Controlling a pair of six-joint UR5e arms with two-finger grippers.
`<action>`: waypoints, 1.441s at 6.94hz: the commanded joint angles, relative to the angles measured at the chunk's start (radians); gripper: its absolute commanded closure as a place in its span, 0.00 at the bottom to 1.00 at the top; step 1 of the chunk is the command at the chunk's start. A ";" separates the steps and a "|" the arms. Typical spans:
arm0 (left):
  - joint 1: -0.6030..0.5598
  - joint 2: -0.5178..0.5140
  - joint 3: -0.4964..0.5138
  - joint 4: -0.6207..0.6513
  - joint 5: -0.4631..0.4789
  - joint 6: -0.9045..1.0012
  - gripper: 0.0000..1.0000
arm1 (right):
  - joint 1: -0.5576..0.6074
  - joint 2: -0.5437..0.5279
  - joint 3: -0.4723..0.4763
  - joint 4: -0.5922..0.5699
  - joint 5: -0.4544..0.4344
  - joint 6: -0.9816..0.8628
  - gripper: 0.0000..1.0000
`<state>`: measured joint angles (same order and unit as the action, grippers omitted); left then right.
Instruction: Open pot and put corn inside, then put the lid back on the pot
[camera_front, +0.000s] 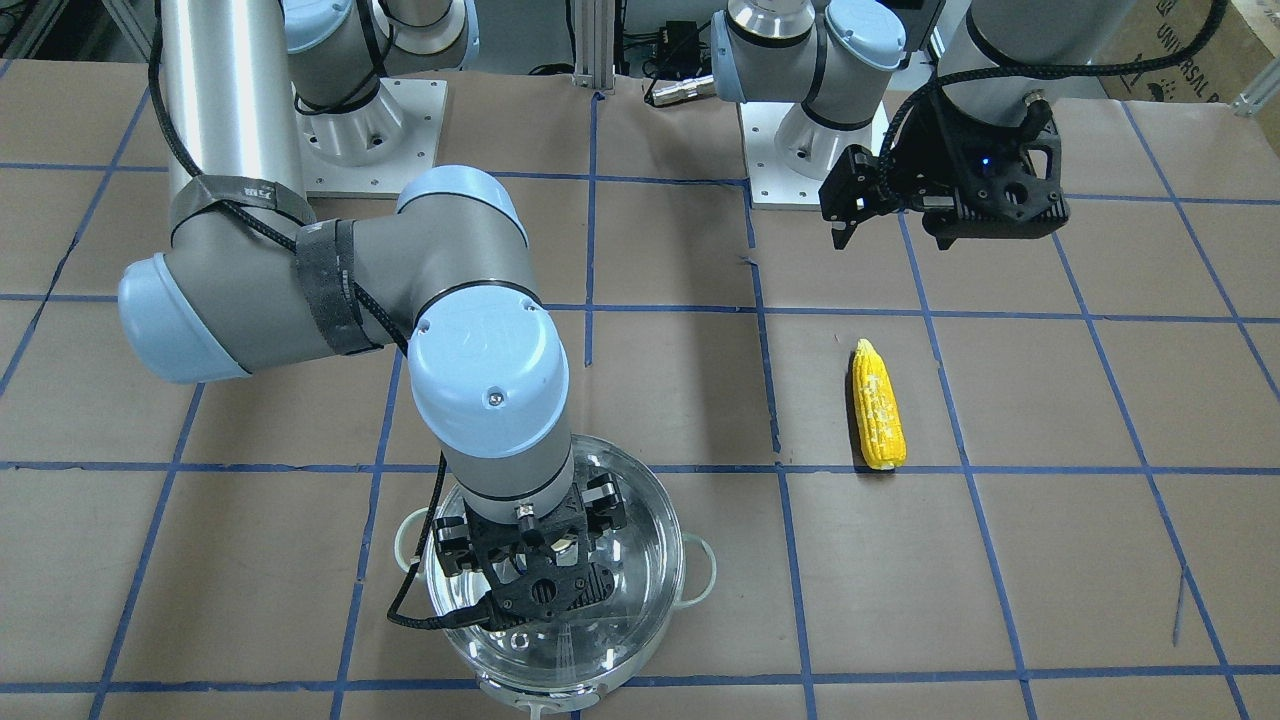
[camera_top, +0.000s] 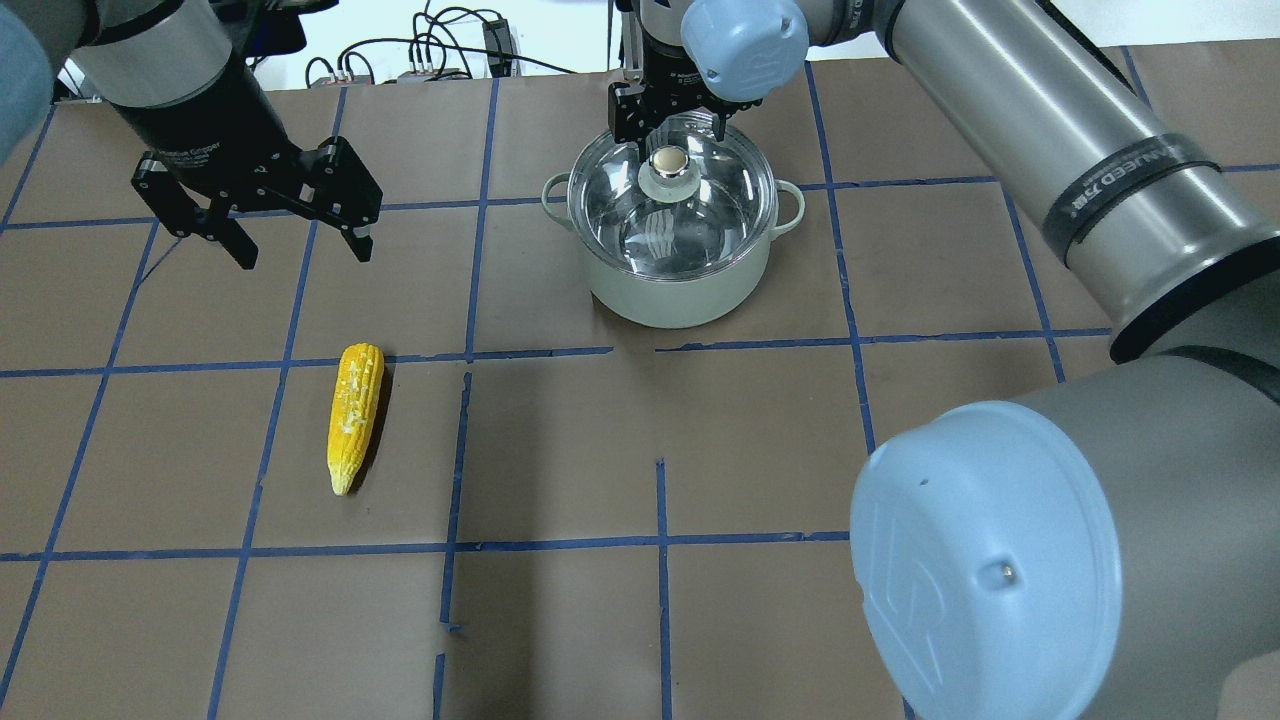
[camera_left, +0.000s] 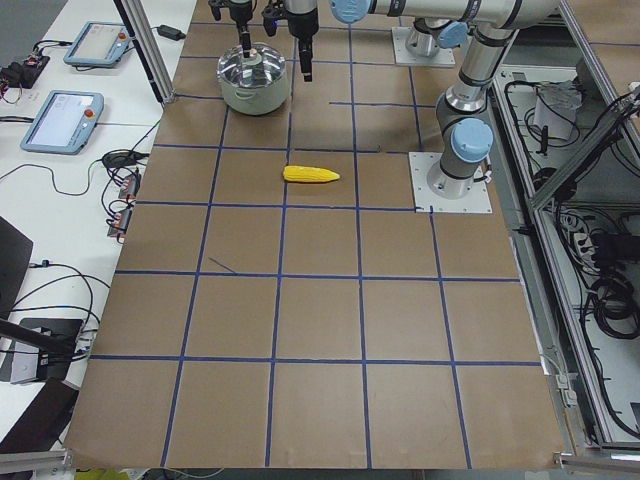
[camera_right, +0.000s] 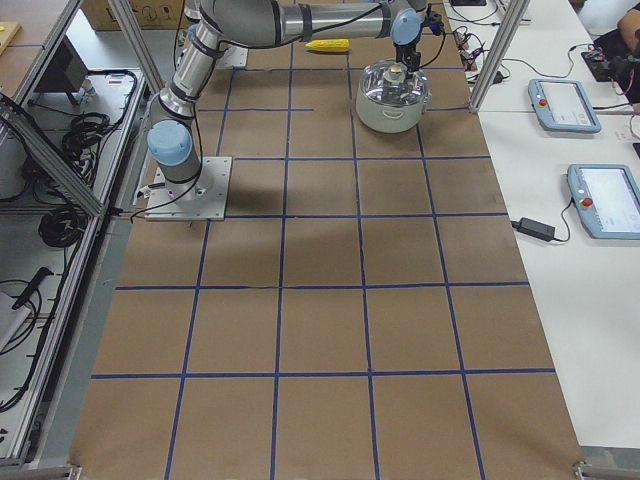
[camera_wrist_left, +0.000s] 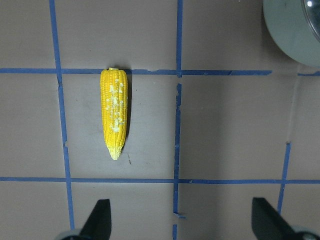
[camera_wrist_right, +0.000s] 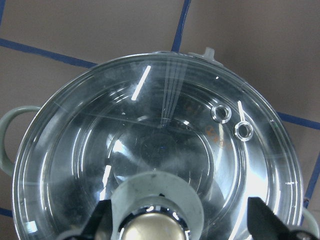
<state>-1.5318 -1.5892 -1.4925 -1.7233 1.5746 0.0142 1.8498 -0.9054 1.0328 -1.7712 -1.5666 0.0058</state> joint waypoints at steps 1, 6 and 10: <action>0.001 0.000 0.000 0.001 0.001 0.000 0.00 | 0.012 -0.001 0.024 -0.013 -0.001 0.000 0.06; 0.001 0.000 0.000 -0.001 0.002 0.000 0.00 | 0.003 -0.003 0.024 -0.030 -0.001 -0.023 0.35; 0.001 0.000 0.000 0.001 0.001 0.000 0.00 | 0.005 -0.006 0.018 -0.030 -0.003 -0.017 0.90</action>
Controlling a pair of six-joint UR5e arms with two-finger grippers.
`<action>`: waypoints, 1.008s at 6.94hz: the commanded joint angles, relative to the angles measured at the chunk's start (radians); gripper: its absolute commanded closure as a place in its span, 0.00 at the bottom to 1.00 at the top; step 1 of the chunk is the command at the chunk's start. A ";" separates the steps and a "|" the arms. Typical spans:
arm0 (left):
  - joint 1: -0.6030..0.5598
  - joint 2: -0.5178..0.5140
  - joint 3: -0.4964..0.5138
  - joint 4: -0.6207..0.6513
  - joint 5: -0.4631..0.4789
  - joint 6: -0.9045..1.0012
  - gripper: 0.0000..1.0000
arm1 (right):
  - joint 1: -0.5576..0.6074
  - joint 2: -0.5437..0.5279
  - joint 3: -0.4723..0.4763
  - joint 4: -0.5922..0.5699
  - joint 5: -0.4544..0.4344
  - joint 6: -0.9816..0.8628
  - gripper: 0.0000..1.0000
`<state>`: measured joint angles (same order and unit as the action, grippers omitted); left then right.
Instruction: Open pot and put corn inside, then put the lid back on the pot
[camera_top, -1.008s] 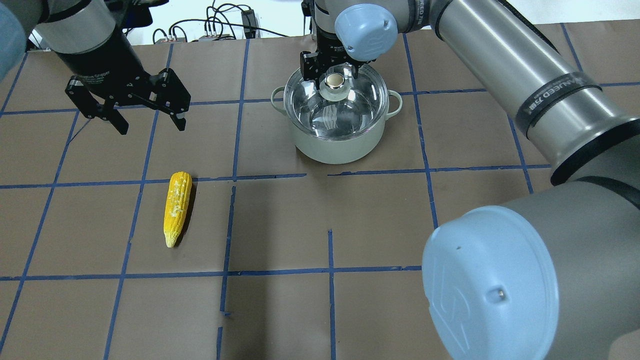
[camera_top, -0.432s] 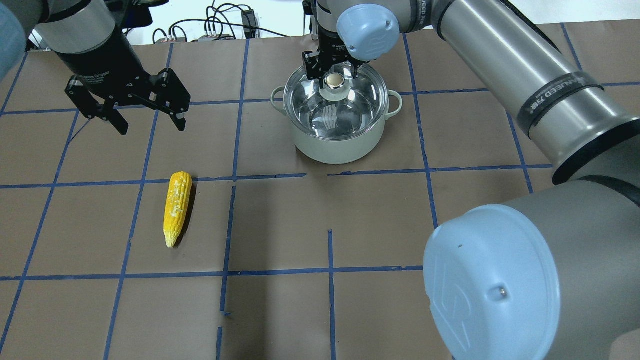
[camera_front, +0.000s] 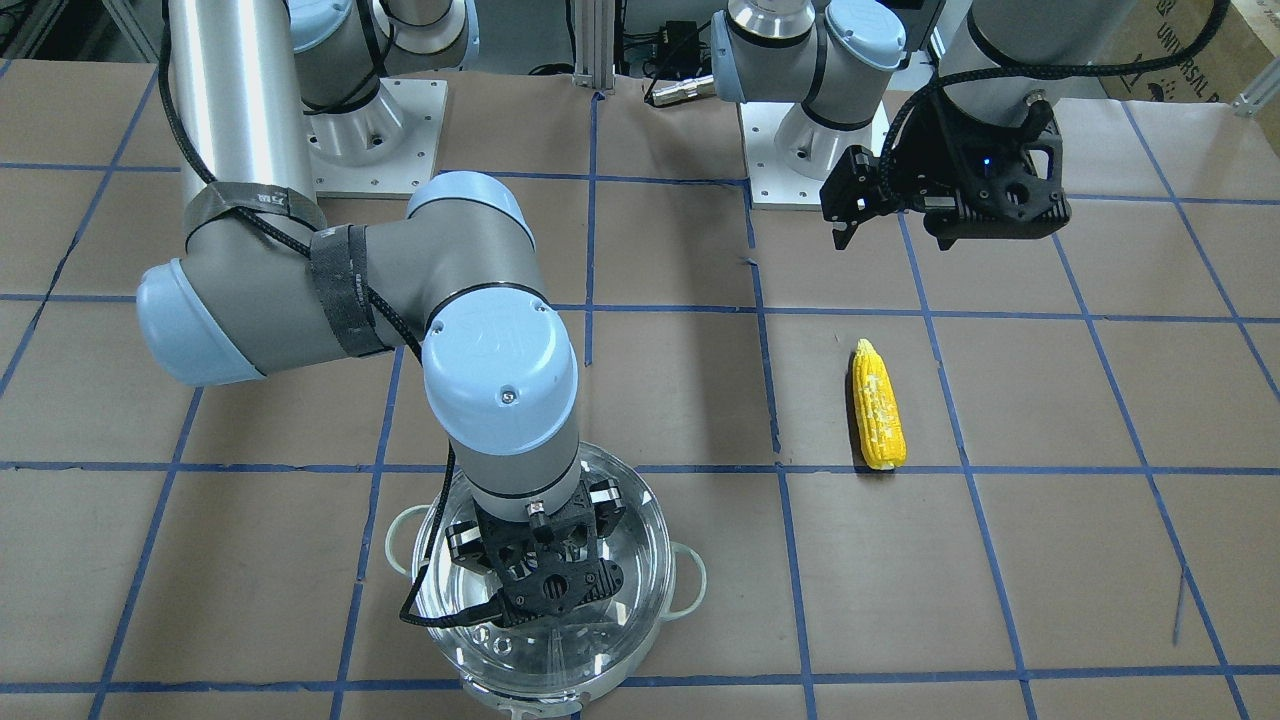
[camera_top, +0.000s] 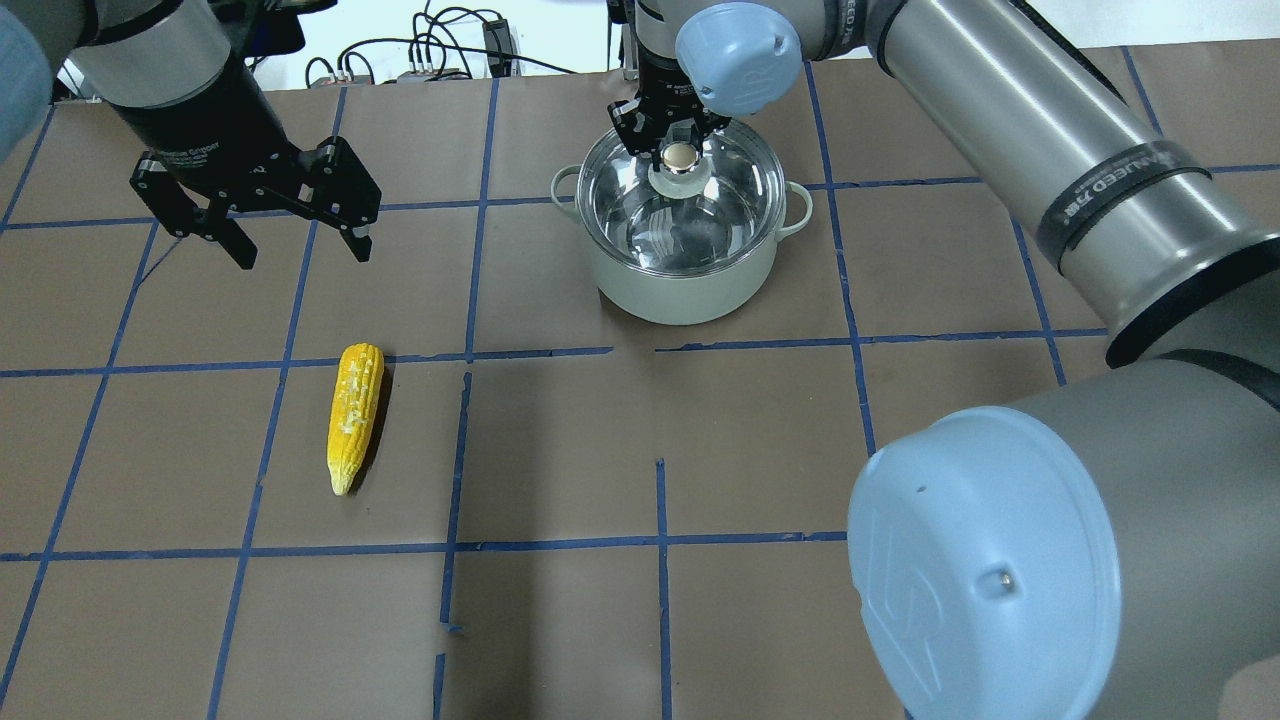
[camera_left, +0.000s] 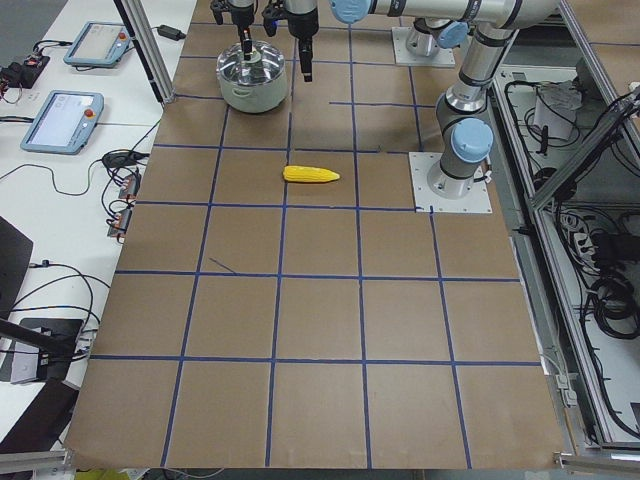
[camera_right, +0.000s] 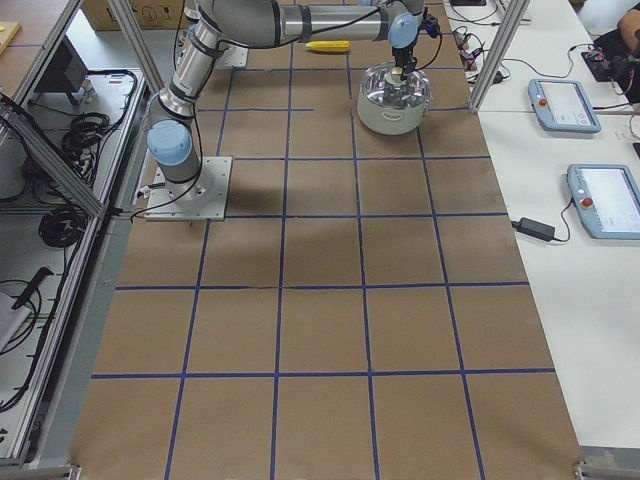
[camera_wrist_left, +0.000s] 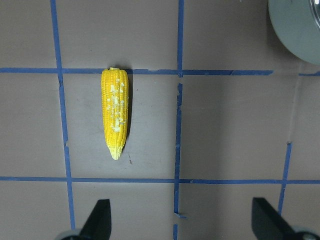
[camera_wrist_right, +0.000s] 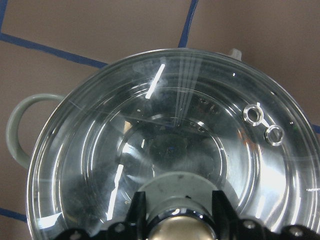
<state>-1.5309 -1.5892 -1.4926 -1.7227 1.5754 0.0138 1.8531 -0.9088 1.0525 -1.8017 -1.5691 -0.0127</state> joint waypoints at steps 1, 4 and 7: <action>0.000 0.000 0.000 0.000 0.000 0.000 0.00 | 0.000 -0.016 -0.006 0.002 -0.002 -0.001 0.90; 0.000 -0.003 -0.002 -0.001 0.002 0.000 0.00 | -0.063 -0.154 -0.055 0.212 -0.003 -0.074 0.89; 0.035 -0.046 -0.020 0.021 -0.012 0.058 0.00 | -0.254 -0.263 -0.052 0.356 0.012 -0.271 0.88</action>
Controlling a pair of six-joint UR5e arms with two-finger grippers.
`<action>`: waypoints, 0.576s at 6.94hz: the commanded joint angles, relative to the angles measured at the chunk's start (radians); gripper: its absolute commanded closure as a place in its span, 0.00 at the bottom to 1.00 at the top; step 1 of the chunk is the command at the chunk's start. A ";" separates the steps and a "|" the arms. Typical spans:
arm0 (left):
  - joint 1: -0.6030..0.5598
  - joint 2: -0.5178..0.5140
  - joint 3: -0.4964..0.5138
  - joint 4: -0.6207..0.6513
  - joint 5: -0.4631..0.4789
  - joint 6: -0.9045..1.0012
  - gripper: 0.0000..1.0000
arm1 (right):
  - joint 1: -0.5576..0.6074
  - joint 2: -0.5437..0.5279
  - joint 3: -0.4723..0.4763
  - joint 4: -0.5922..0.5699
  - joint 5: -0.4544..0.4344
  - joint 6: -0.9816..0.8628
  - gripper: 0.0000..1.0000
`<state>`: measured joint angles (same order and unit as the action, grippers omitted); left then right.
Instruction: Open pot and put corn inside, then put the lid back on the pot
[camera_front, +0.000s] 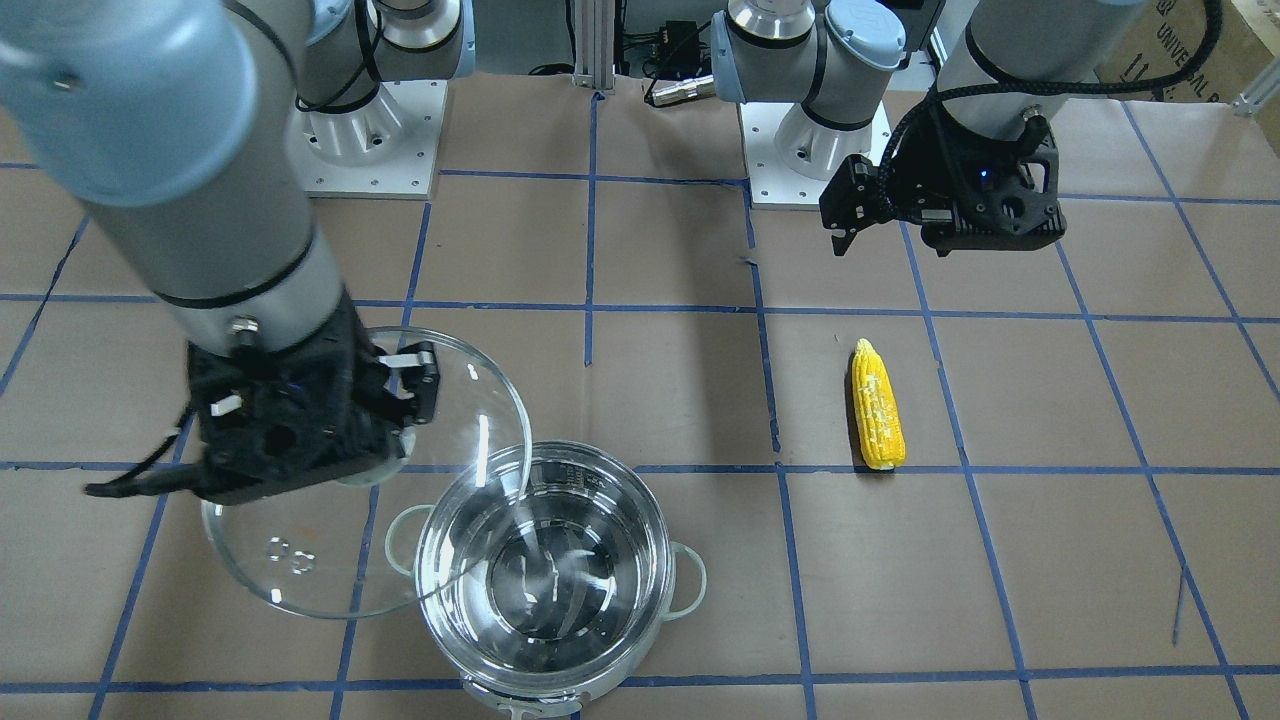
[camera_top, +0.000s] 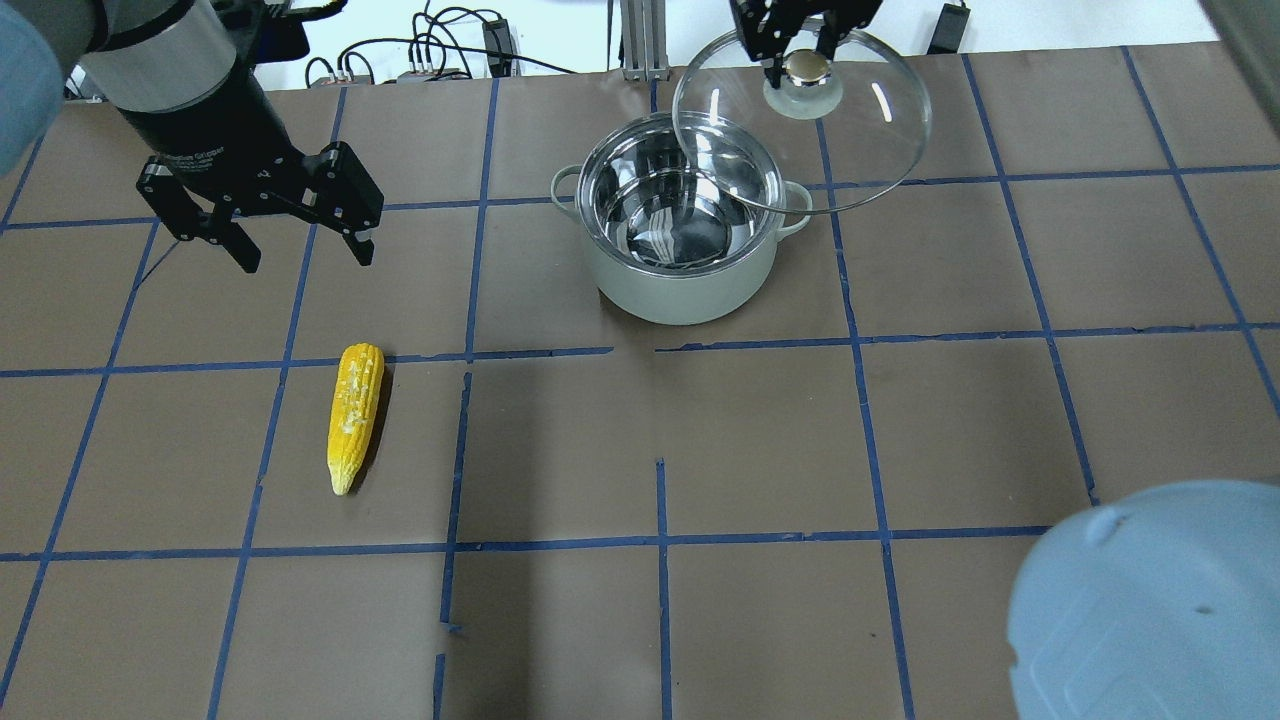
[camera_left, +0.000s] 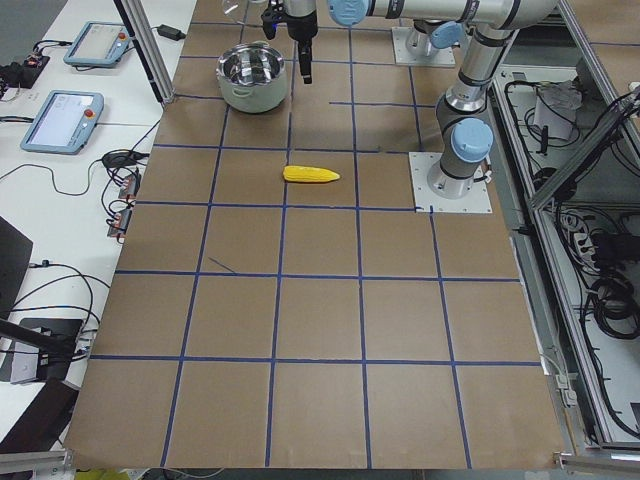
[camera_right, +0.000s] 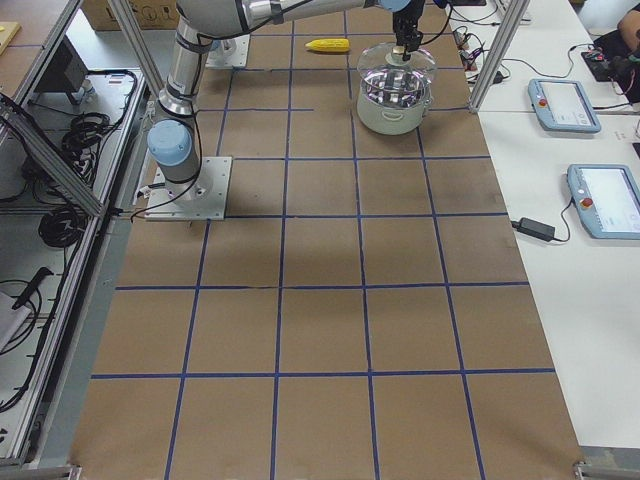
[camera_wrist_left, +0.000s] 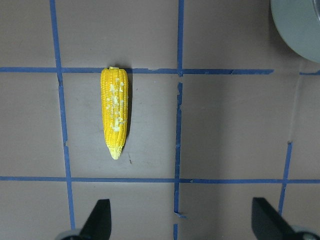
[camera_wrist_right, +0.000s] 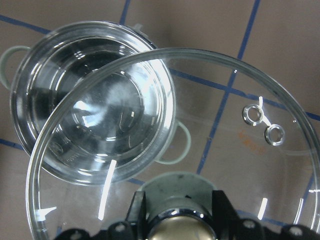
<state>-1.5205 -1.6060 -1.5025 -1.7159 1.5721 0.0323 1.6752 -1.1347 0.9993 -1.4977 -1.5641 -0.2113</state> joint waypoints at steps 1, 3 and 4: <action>0.045 -0.076 -0.056 0.132 -0.003 0.054 0.00 | -0.109 -0.063 0.002 0.097 0.009 -0.088 0.87; 0.103 -0.103 -0.167 0.235 0.000 0.160 0.00 | -0.120 -0.112 0.012 0.157 0.009 -0.077 0.87; 0.153 -0.115 -0.232 0.318 -0.003 0.214 0.00 | -0.118 -0.123 0.015 0.163 0.007 -0.054 0.87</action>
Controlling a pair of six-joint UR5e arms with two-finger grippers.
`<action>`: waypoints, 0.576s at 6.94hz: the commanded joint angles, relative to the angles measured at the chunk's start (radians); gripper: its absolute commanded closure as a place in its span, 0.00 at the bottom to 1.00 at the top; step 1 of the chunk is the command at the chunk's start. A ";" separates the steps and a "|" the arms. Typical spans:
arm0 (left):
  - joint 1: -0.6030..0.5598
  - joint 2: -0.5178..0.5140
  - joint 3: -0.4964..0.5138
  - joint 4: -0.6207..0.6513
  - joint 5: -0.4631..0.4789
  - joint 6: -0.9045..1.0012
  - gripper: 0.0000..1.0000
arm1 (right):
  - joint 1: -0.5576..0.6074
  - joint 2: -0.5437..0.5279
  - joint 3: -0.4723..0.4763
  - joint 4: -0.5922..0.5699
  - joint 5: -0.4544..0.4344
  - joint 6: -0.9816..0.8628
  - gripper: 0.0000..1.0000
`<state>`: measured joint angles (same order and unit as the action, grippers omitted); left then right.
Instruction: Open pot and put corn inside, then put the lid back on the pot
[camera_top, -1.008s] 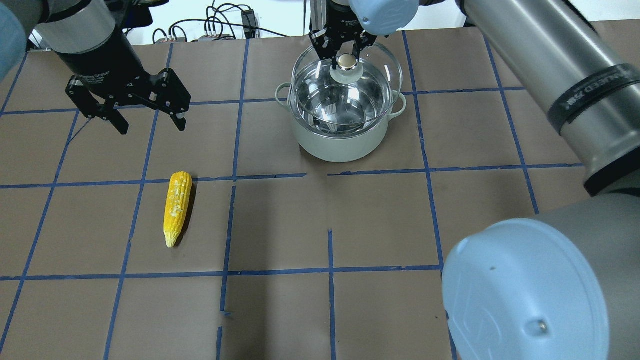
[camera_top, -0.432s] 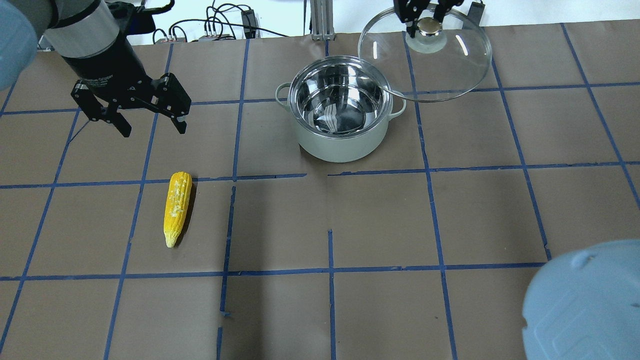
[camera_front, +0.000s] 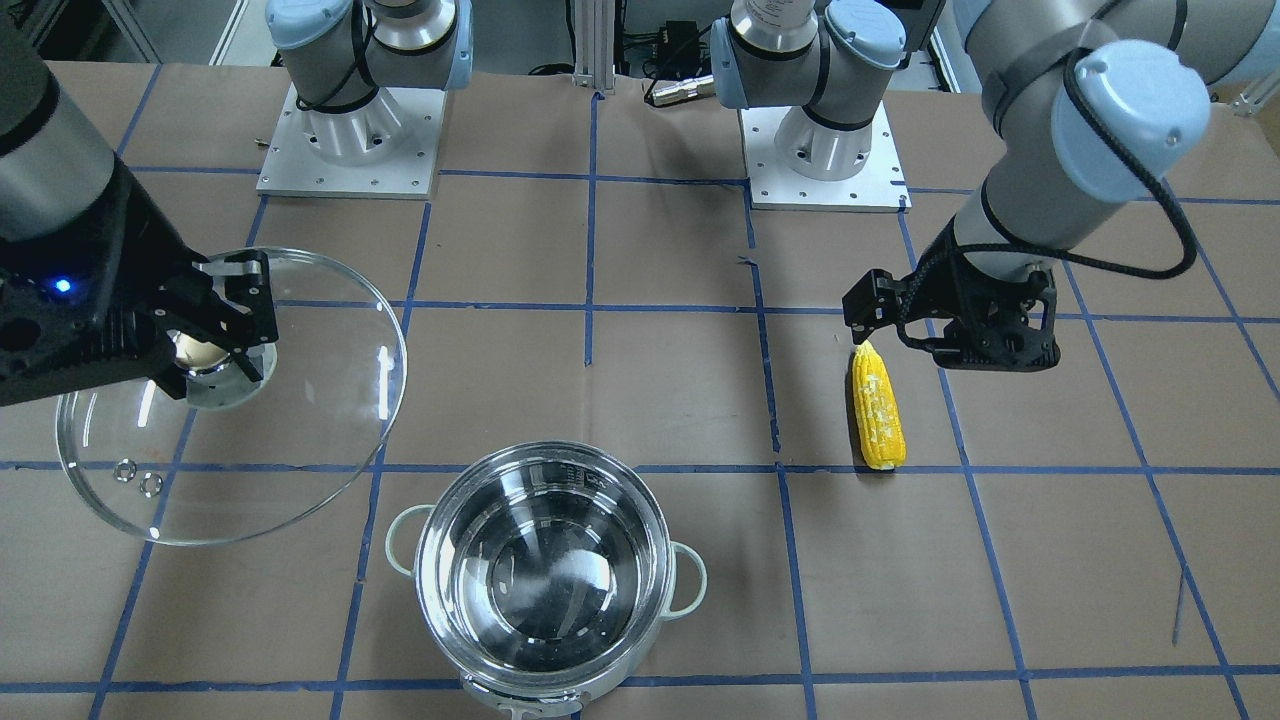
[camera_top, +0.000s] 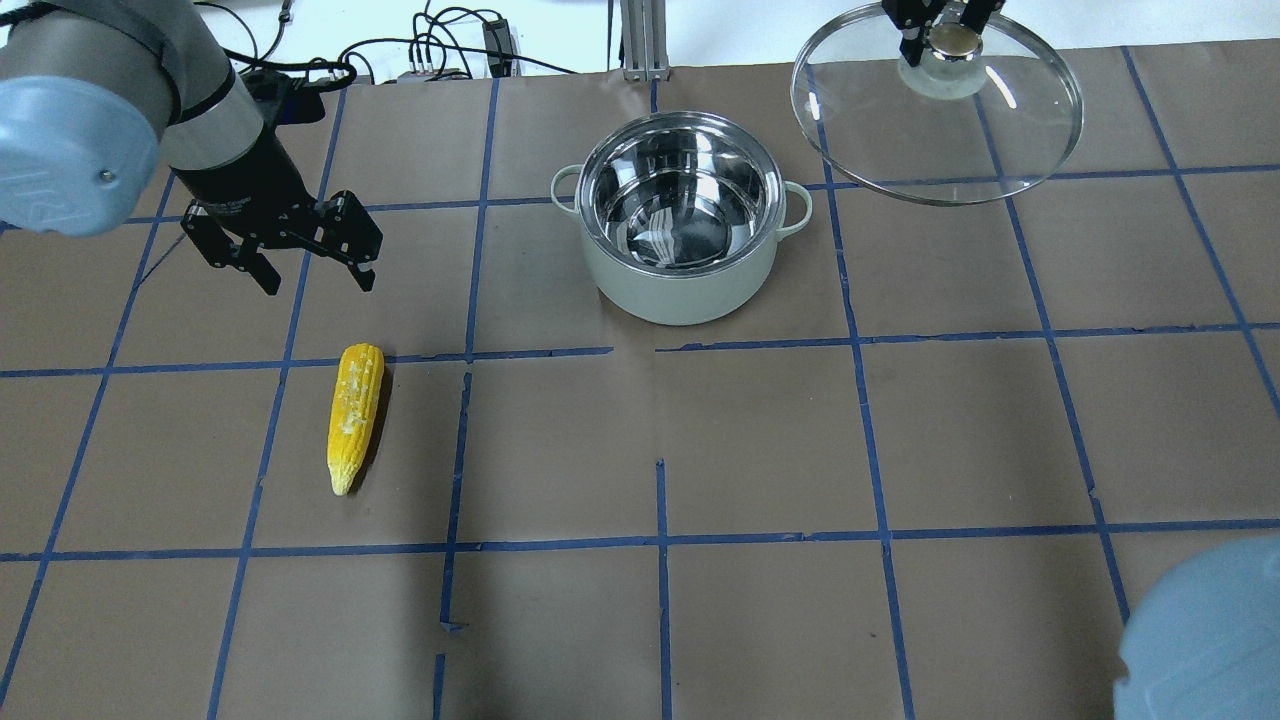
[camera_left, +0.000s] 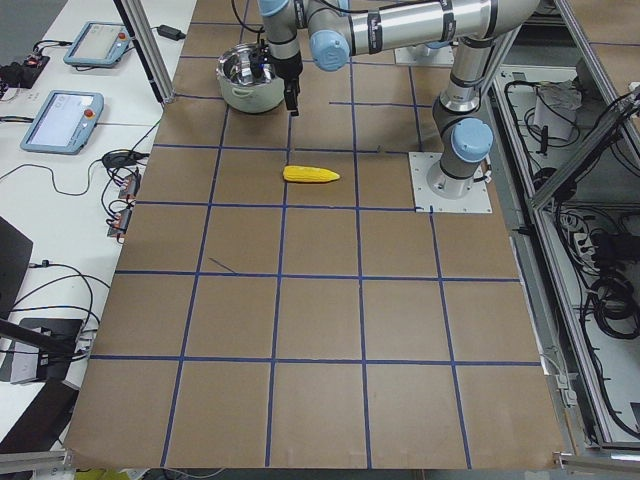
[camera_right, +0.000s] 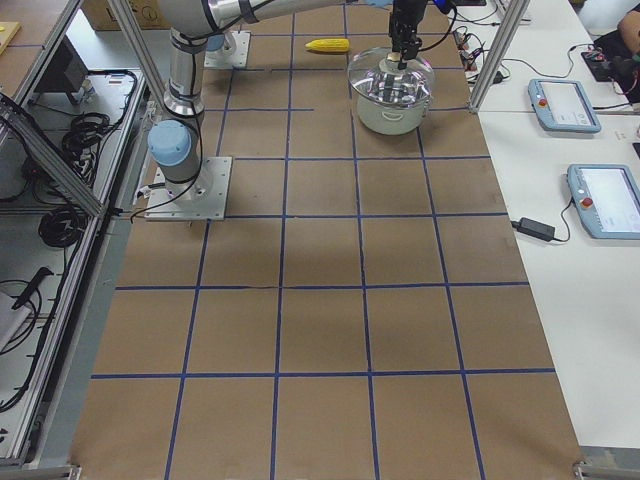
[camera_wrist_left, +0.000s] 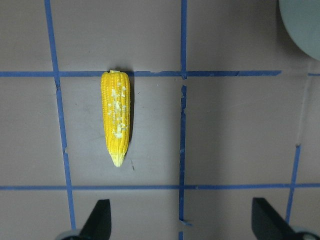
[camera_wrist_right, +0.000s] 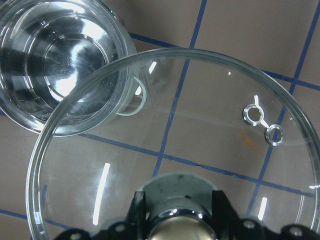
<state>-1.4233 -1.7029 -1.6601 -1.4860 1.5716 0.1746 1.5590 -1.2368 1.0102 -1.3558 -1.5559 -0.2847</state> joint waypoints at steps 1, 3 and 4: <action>0.075 -0.030 -0.146 0.180 0.001 0.098 0.00 | -0.005 -0.023 0.004 0.029 -0.001 0.030 0.87; 0.105 -0.108 -0.335 0.530 0.004 0.182 0.00 | -0.032 -0.018 0.008 0.021 -0.006 0.056 0.87; 0.107 -0.139 -0.412 0.644 0.002 0.171 0.00 | -0.057 -0.009 0.007 0.015 -0.006 0.058 0.87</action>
<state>-1.3263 -1.8012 -1.9719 -1.0050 1.5746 0.3375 1.5292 -1.2529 1.0168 -1.3349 -1.5604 -0.2309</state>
